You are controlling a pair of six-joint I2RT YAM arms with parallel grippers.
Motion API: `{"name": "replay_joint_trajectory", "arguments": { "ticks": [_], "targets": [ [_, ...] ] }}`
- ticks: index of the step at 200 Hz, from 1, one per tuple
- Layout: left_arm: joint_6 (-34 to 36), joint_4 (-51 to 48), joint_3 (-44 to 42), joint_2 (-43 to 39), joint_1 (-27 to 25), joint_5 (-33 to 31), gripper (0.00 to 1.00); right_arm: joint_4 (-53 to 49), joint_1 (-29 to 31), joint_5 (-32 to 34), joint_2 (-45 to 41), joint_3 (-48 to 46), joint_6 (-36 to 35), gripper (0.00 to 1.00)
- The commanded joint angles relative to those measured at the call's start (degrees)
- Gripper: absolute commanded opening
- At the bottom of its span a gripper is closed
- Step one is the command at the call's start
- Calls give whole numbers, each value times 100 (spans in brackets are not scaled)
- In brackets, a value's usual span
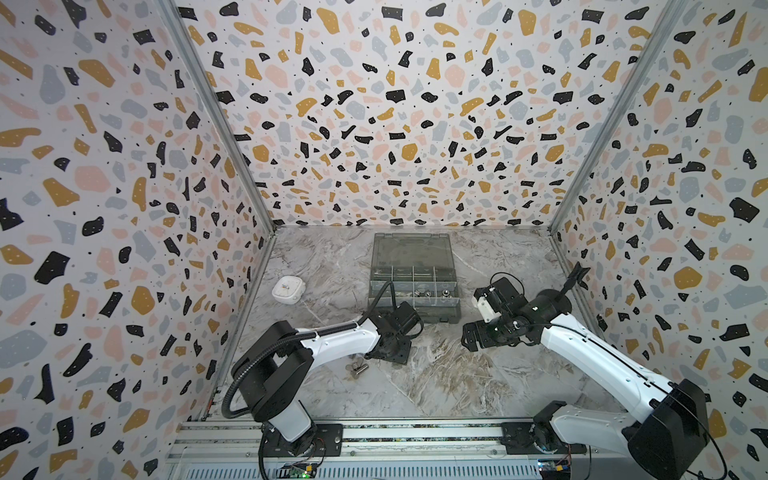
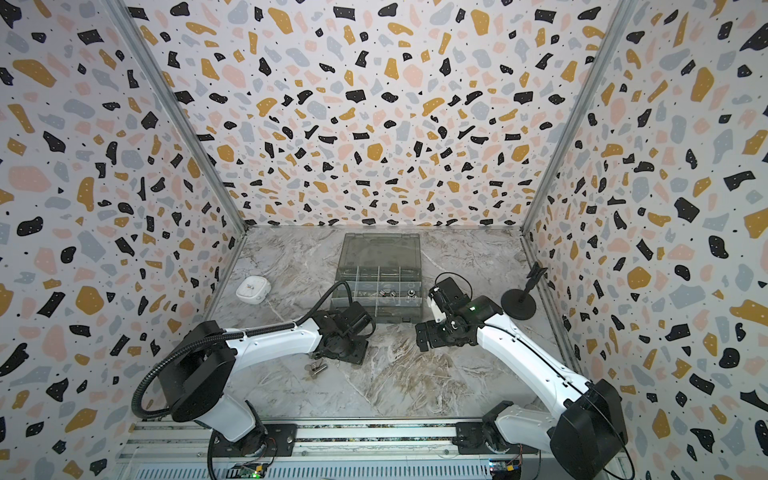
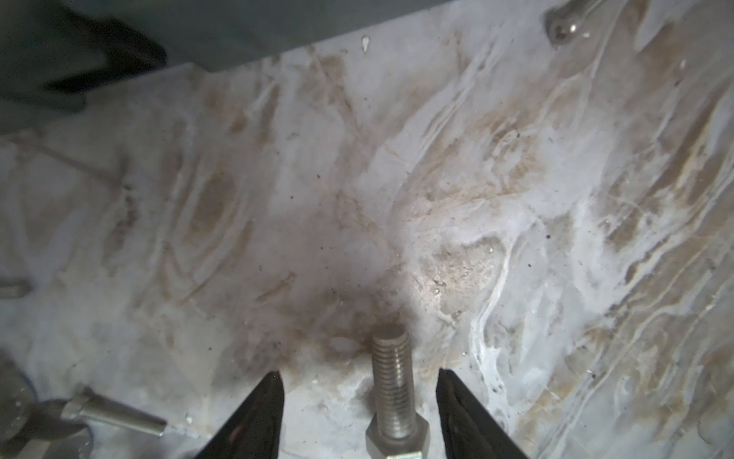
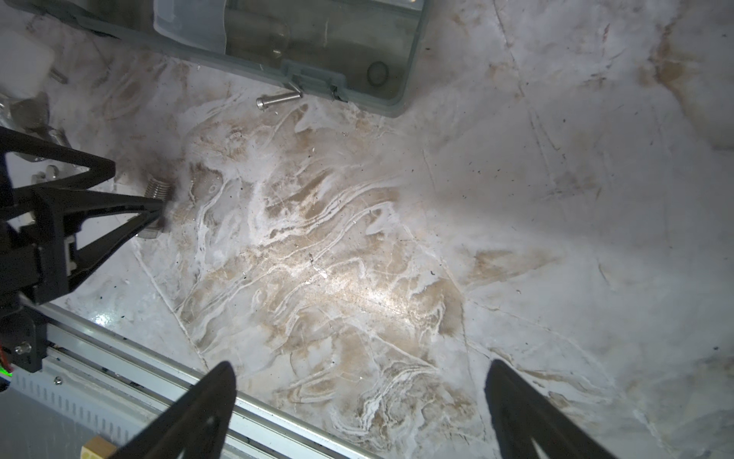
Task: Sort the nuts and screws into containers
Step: 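Grasp the hex bolt with the left gripper and lift it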
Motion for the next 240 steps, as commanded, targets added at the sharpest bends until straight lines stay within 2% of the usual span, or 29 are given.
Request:
{"name": "replay_joint_trajectory", "arguments": {
  "ticks": [1,22,41,53,81,101,169,209,240],
  "targets": [
    [-12,-121,189,147,-34,-32,59,-137,-40,-48,-80,-20,-132,99],
    [40,-110,216,287,-32,12,56,-151,-110,-23,-77,-15,-149,99],
    [124,-131,260,391,-32,27,44,-178,-163,-33,-70,-16,-165,99],
    [175,-160,325,447,-33,13,41,-174,-185,-37,-48,-15,-162,99],
    [300,-229,446,596,-37,39,20,-189,-231,-46,39,16,-184,99],
    [348,-276,498,605,-32,70,10,-216,-252,-33,82,109,-203,99],
    [481,-891,1119,379,77,-118,8,-287,-282,-73,388,568,-367,99],
    [752,-1382,1933,257,599,-193,8,-364,-294,-60,672,987,-528,99],
    [1109,-1734,2759,462,1185,-364,8,-444,-287,-24,982,1405,-635,99]
  ]
}}
